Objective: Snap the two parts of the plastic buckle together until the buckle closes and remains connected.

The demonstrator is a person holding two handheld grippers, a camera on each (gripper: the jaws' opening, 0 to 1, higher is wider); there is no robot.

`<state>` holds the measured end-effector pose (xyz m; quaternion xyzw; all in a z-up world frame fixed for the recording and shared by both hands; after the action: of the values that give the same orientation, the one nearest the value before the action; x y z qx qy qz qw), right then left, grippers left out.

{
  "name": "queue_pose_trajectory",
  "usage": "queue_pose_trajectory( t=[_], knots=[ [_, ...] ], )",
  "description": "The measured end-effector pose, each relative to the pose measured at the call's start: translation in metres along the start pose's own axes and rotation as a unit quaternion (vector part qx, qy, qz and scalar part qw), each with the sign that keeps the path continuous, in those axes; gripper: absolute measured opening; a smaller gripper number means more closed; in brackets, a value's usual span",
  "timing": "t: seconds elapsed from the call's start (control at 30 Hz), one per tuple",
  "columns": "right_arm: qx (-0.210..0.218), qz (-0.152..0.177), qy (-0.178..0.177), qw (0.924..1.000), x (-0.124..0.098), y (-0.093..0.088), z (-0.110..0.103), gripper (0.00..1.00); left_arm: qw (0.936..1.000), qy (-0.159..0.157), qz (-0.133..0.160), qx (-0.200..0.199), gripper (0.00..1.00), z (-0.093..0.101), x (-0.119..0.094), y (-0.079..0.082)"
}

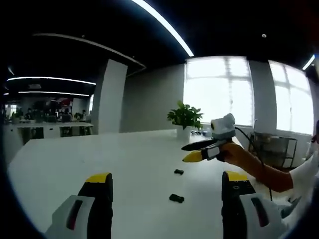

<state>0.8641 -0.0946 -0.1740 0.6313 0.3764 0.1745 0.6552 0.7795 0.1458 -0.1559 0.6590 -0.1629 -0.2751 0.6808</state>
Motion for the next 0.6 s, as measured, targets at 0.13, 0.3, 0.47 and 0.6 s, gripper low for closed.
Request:
queue_pose_trajectory(
  t=[0.13, 0.3, 0.47, 0.6],
  knots=[
    [0.001, 0.007, -0.002, 1.0, -0.001, 0.001, 0.003, 0.85, 0.9992, -0.027, -0.027, 0.014, 0.94, 0.013, 0.011, -0.01],
    [0.006, 0.0, -0.013, 0.9999, -0.001, -0.004, 0.009, 0.85, 0.998, -0.049, -0.036, 0.016, 0.95, 0.021, 0.022, -0.018],
    [0.006, -0.006, -0.018, 0.9998, 0.002, -0.007, 0.011, 0.85, 0.9972, -0.053, -0.051, 0.012, 0.95, 0.021, 0.029, -0.026],
    [0.007, -0.003, -0.018, 0.9998, 0.002, -0.006, 0.01, 0.85, 0.9962, -0.057, -0.064, 0.012, 0.95, 0.022, 0.034, -0.034]
  ],
)
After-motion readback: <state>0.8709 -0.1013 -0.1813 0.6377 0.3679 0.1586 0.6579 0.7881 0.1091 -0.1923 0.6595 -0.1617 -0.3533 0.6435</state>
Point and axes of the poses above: the point that each gripper's makers call its tool centre point, and the gripper's own axes: x roughly forward along the fingers, z roughly to its right, y roughly out of its top, the point moved 4 cm from there along -x, roughly backward along the fingers, and after that the axes turned 15 degrees about y, right-handed, at the moved point
